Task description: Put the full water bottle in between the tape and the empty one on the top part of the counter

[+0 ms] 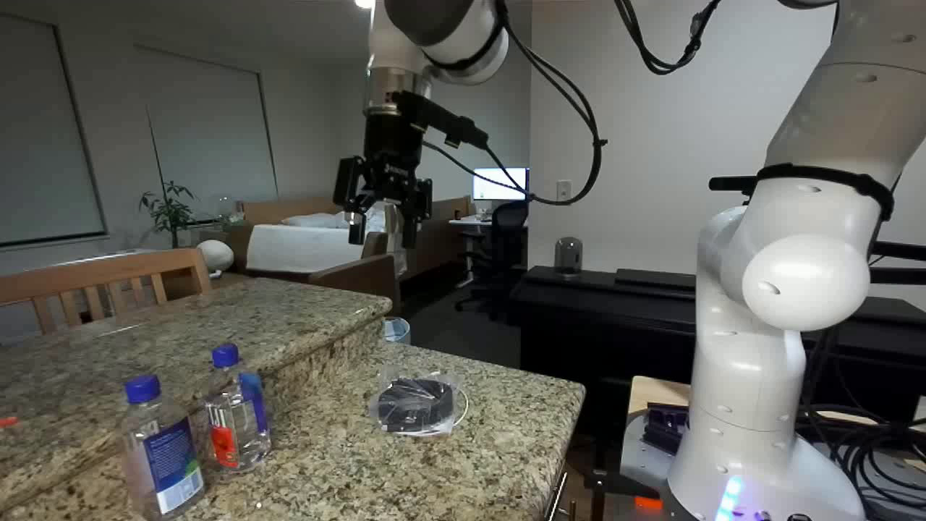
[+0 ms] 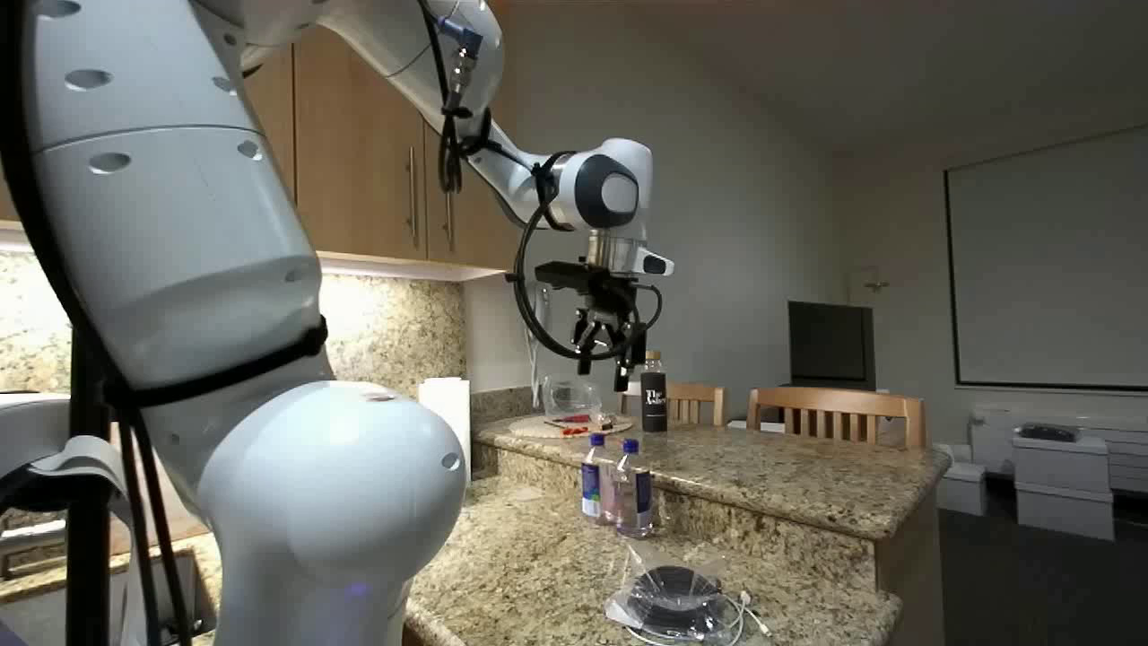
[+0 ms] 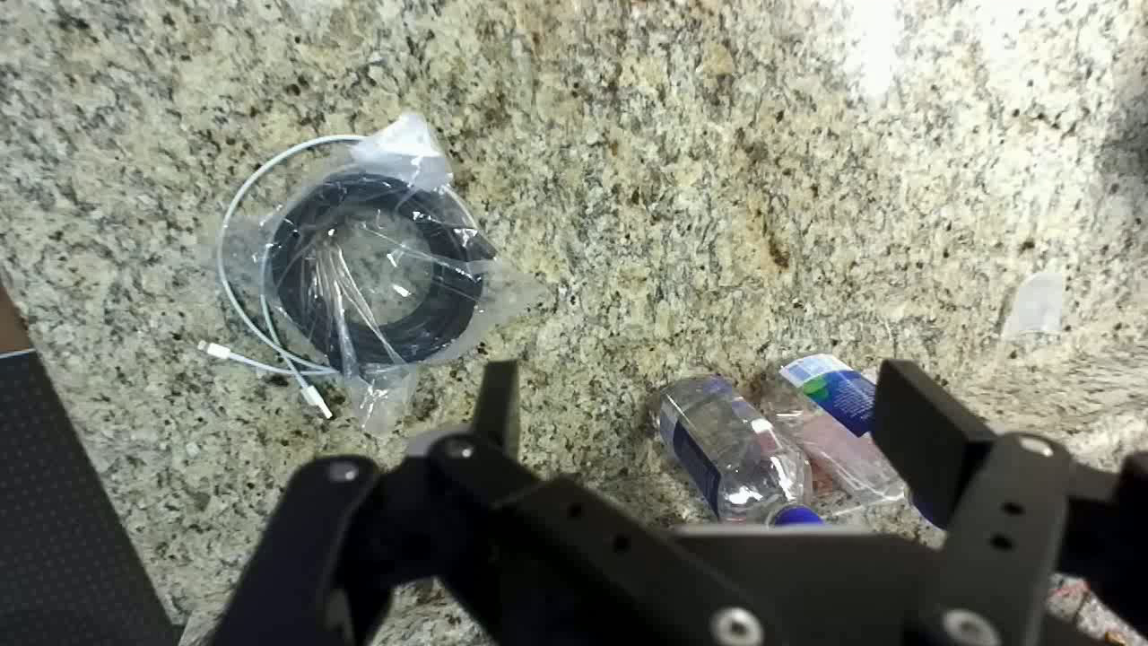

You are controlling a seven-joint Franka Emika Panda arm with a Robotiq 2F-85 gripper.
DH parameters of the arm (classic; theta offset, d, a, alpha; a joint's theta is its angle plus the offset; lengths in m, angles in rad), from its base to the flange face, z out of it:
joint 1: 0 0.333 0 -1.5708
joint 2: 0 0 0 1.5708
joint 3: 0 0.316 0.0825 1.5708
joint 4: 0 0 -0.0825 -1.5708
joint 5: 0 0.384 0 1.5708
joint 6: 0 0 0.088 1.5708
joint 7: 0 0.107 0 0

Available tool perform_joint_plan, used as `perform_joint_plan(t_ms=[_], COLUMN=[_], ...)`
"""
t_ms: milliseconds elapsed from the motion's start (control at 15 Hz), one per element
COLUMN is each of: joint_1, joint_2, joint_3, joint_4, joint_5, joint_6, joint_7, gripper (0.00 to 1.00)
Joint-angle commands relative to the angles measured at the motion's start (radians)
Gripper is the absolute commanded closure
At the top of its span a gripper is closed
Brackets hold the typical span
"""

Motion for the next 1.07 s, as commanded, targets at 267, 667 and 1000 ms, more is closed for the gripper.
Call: perform_joint_plan(t_ms=[267,667,1000], joint_1=[-0.002,0.027,0.074], joint_2=[0.036,0.214,0.409], joint_3=[0.033,0.179,0.237], joint_4=[0.007,0.096,0.220], joint_5=[0.002,-0.178,-0.488], joint_6=[0.085,0.284,0.343], joint_7=[0.031,0.149,0.345], gripper=[0.00,0.00,0.00])
